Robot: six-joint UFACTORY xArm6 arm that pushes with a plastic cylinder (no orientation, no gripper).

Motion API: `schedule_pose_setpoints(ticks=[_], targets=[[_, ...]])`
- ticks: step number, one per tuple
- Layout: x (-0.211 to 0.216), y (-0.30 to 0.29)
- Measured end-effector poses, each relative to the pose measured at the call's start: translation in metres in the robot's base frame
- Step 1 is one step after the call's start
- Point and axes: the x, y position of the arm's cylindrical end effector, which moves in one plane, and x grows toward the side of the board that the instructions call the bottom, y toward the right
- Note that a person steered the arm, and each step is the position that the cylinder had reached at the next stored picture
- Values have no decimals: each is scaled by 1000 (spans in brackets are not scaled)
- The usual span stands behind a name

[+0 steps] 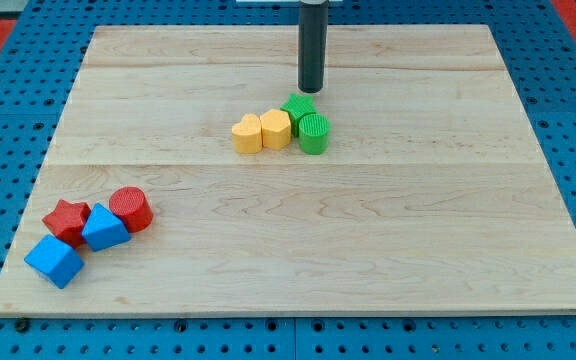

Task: Separate the yellow hexagon and the yellow heart

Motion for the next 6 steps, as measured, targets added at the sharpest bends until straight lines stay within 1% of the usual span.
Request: schedule_pose_setpoints(ticks=[2, 3, 4, 5, 6], targets=[[-4, 10], [36, 56], [127, 59], [116, -37], [68, -85]])
